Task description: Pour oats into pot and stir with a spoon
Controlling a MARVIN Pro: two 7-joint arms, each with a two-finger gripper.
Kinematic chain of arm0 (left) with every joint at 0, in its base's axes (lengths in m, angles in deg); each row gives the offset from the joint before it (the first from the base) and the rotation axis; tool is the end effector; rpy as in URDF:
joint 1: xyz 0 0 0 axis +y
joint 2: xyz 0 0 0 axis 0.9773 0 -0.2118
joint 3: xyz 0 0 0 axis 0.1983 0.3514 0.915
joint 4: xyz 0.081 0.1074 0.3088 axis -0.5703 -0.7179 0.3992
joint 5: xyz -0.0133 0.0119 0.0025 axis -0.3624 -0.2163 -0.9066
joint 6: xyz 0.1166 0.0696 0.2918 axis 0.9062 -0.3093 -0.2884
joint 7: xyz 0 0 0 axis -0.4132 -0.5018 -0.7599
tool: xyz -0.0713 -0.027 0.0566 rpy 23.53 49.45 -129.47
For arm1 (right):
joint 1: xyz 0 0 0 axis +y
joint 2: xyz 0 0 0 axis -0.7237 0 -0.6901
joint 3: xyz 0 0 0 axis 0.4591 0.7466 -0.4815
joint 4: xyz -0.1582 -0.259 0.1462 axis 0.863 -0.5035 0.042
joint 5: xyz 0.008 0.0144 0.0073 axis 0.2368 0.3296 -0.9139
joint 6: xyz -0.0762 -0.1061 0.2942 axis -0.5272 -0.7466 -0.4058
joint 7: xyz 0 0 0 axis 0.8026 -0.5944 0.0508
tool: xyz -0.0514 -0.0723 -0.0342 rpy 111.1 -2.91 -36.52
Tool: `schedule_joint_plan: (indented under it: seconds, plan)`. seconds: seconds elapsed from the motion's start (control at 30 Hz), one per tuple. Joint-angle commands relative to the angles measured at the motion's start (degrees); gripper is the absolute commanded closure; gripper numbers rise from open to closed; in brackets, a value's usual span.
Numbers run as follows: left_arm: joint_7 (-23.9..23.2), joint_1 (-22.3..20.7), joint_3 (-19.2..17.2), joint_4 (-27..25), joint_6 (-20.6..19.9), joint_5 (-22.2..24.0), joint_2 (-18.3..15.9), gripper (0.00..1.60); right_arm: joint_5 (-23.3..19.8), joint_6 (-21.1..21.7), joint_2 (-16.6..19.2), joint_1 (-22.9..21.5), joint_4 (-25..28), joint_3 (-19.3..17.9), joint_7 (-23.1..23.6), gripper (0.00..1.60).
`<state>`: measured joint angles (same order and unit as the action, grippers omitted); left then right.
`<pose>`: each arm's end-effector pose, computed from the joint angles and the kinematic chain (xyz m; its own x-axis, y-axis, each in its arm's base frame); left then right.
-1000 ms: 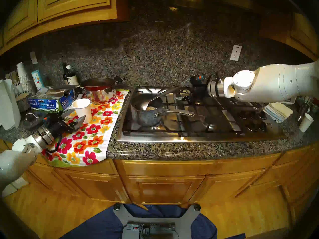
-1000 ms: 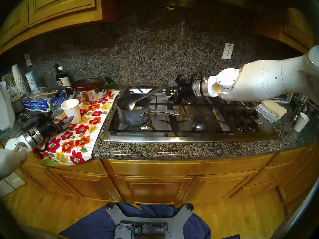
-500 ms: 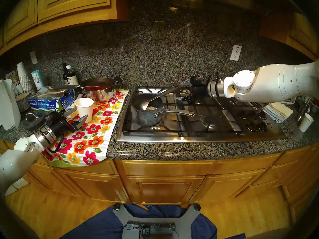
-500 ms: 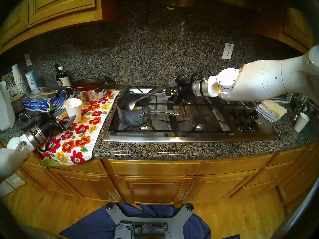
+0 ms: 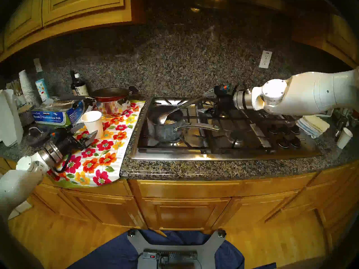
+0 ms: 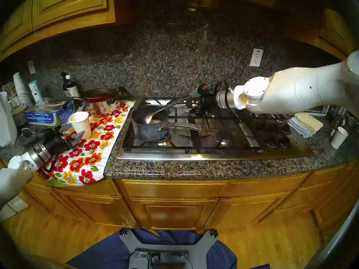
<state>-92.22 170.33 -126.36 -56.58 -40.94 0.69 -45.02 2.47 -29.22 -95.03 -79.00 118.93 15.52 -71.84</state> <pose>0.3730 0.3500 -0.2708 -0.1052 -0.1072 0.9887 -0.4867 -0.8614 -0.1452 0.5620 -0.0586 -0.0721 -0.2220 0.6131 0.7581 0.7744 -0.3616 0.5192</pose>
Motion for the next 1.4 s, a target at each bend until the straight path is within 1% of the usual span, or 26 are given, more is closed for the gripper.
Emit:
schedule_joint_plan:
  seconds: [0.0, 0.73, 1.07, 1.37]
  plan:
    - [0.4, -3.0, -1.4, -0.4, 0.5, 0.1, -0.2, 0.0, 0.1, -0.5, 0.0, -2.0, -0.5, -1.1, -0.2, 0.0]
    - [0.4, -6.9, 0.0, 3.1, 0.0, -2.3, 1.9, 0.0, 0.0, -0.6, 0.0, -2.0, -0.5, -1.1, -0.2, 0.0]
    - [0.3, -8.3, 0.2, 2.8, -0.5, -3.4, 3.2, 0.0, 0.0, -0.6, 0.0, -2.0, -0.5, -1.1, -0.2, 0.0]
    - [0.4, -9.0, -0.1, 1.9, -1.4, -3.7, 3.5, 0.0, 0.0, -0.5, 0.0, -2.0, -0.5, -1.1, -0.2, 0.0]
